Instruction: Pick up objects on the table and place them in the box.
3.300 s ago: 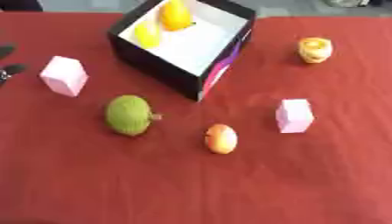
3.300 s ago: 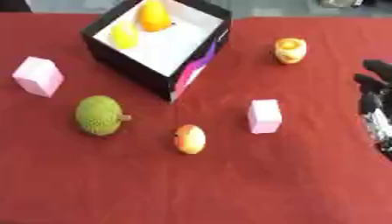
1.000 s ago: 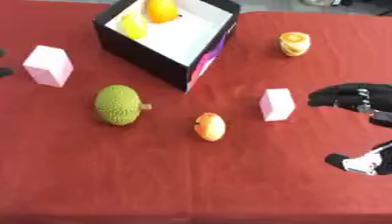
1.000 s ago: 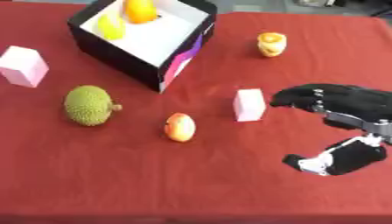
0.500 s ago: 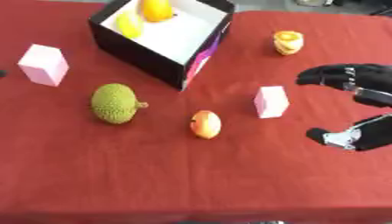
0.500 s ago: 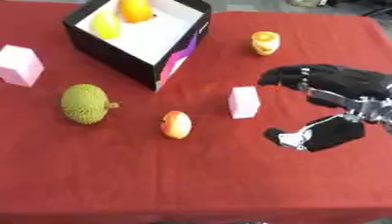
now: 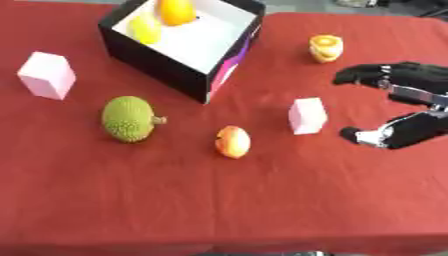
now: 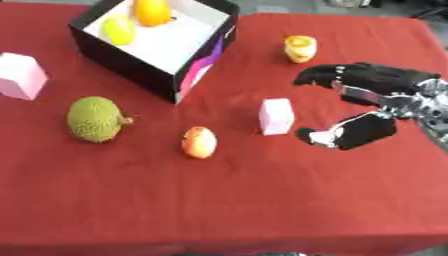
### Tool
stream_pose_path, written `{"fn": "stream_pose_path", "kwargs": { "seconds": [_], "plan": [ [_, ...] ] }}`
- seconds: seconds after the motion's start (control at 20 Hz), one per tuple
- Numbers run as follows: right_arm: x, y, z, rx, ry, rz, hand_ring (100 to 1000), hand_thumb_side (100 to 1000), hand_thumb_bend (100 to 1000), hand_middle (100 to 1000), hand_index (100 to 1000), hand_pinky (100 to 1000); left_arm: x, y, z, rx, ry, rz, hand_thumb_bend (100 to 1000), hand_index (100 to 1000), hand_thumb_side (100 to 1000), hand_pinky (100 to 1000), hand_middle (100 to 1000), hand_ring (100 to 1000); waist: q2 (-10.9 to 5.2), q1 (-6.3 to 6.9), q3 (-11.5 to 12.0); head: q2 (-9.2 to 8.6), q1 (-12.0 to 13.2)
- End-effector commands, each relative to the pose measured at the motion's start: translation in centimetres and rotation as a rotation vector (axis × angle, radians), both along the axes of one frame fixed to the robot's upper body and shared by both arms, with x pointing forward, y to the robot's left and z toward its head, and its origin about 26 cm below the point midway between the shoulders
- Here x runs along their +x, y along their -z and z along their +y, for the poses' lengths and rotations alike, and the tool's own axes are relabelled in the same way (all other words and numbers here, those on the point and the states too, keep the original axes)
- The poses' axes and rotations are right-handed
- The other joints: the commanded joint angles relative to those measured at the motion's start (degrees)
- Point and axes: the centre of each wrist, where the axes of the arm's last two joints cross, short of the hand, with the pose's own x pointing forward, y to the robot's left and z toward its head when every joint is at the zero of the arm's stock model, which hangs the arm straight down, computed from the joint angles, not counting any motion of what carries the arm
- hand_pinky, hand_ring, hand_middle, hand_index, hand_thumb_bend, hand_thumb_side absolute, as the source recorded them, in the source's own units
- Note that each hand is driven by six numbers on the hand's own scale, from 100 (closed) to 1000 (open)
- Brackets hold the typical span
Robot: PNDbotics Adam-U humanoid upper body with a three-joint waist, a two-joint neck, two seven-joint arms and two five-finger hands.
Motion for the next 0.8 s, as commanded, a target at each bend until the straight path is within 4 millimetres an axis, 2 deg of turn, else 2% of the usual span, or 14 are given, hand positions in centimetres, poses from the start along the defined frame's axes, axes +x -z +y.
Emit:
{"fn": "stream_pose_path", "kwargs": {
  "seconds": [0.05, 0.35, 0.8],
  "plan": [
    [0.7, -0.5, -0.3, -0.033, -0.004, -0.008, 1000, 718, 393, 984, 986, 1000, 0.0, -1.3, 0.1, 0.02, 0.002, -0.036, 199, 852, 708, 730, 822, 832, -0.59, 0.42, 0.3, -0.03, 0.6],
    [1.8, -0.2, -0.6, -0.072, -0.03, 0.008, 1000, 736, 451, 985, 984, 1000, 0.2, -1.7, -0.2, 0.014, 0.011, -0.047, 200, 852, 711, 730, 821, 832, 0.01, 0.49, 1.1, -0.43, 2.2],
    [3.0, 0.0, -1.2, -0.094, -0.023, -0.018, 1000, 747, 447, 954, 991, 1000, 0.4, -2.1, -0.4, 0.002, -0.004, -0.066, 193, 846, 702, 743, 812, 832, 0.6, 0.59, 2.0, -1.58, -0.2]
  ]
}}
